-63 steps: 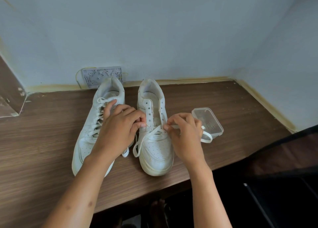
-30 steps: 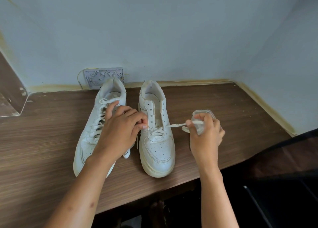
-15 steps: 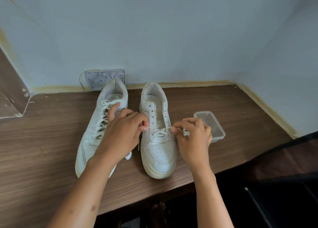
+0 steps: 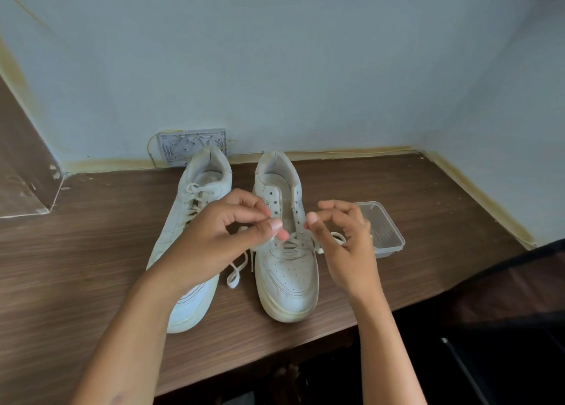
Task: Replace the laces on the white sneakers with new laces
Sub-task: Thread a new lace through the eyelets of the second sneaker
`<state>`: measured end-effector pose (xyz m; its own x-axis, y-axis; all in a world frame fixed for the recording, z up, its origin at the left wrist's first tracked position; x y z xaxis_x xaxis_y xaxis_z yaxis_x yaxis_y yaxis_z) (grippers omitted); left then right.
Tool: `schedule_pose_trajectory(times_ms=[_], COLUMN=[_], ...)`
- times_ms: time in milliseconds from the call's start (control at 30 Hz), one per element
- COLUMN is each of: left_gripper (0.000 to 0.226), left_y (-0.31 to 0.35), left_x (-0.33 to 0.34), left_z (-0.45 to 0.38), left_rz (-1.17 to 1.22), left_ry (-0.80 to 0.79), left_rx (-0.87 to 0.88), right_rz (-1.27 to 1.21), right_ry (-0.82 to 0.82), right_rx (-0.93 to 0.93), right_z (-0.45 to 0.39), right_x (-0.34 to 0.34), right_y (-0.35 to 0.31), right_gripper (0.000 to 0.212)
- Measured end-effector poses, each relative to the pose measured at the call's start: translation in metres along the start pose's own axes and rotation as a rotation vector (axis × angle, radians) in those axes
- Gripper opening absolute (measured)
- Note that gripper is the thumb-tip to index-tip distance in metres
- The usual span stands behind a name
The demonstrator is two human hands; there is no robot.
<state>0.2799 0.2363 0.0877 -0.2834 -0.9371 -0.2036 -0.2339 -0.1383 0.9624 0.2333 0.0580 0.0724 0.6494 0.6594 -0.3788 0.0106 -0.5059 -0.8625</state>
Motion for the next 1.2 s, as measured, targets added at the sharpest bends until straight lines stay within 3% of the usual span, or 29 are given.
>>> schedule_pose_trajectory(times_ms=[67,233,300,400,533,633,833,933,1067,1200], left_gripper=[0.017,0.011,0.018,0.012,0.012,0.013,0.015,0.026,0.027,0.027], left_y=[0.01,0.01,0.01,0.008,-0.001,-0.004,-0.013,0.0,0.024,0.019], left_x=[0.002,-0.002,-0.003,-0.015,-0.054,-0.07,-0.064,-0.053,-0.01,0.014], left_z=[0.003,-0.002,-0.003,-0.005,-0.004,0.001,0.0,0.001,0.003,0.006], left_rz=[0.16,0.101,0.07,0.019,-0.257,-0.515,-0.708,-0.641,-0.513,-0.476], left_ry=[-0.009,0.08,0.103,0.231,0.594,0.727,0.706,0.699,0.485,0.358], left_rx=[-0.008,0.106,0.155,0.194,0.215,0.195,0.161,0.289,0.544,0.6], right_rz=[-0.112,-0.36,-0.393,-0.387,-0.391,-0.371,-0.32,-0.281,-0.239,-0.217], right_ry=[-0.097,-0.352,-0.411,-0.453,-0.409,-0.314,-0.287,-0.301,-0.327,-0.329], right_rx=[-0.017,0.065,0.061,0.026,0.098,0.129,0.112,0.105,0.056,0.029], right_z=[0.005,0.028,0.036,0.038,0.025,0.014,0.01,0.013,0.02,0.02], right_x=[0.009,0.033,0.04,0.042,0.021,0.0,-0.011,-0.004,0.012,0.018], right_y=[-0.008,-0.025,-0.032,-0.037,-0.024,-0.011,-0.004,-0.005,-0.011,-0.01], right_gripper=[0.026,0.055,0.048,0.019,0.015,0.018,0.02,0.02,0.023,0.021])
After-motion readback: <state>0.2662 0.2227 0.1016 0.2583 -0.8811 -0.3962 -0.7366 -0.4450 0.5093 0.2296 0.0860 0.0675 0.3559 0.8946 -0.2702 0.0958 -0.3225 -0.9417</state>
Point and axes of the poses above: each hand's wrist, its own z-axis away from the middle knuckle, its own x-axis out of the palm, y = z × x, the point moved 10 cm from there along -z, towards the middle knuckle, and after that the axes turned 15 degrees about y, right-handed, at the moved point
